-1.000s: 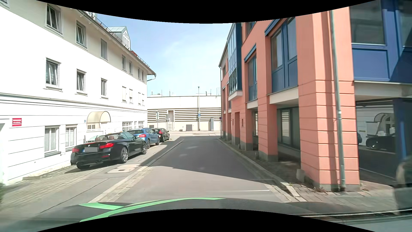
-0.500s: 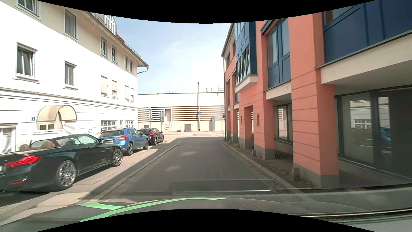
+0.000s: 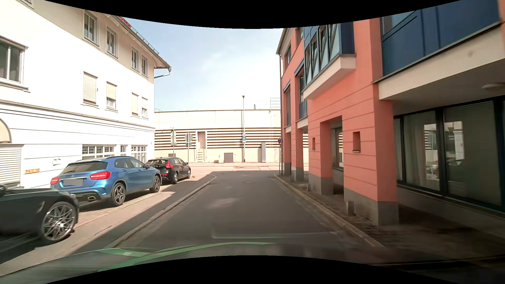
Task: Follow the waypoints while adhering to traffic rules and regulations
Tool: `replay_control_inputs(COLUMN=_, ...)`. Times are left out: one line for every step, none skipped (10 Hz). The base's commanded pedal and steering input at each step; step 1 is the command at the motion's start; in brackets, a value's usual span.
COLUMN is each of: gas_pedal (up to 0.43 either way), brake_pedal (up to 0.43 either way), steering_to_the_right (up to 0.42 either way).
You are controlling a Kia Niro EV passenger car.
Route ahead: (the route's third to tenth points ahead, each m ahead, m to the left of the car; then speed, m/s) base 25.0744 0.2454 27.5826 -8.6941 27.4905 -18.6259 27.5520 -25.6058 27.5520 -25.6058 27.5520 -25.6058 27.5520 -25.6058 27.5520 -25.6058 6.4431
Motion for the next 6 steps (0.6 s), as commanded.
replay_control_inputs(gas_pedal=0.0, brake_pedal=0.189, steering_to_the_right=-0.004)
replay_control_inputs(gas_pedal=0.0, brake_pedal=0.195, steering_to_the_right=-0.004)
replay_control_inputs(gas_pedal=0.0, brake_pedal=0.201, steering_to_the_right=-0.006)
replay_control_inputs(gas_pedal=0.0, brake_pedal=0.195, steering_to_the_right=-0.008)
replay_control_inputs(gas_pedal=0.0, brake_pedal=0.195, steering_to_the_right=-0.009)
replay_control_inputs(gas_pedal=0.0, brake_pedal=0.177, steering_to_the_right=-0.011)
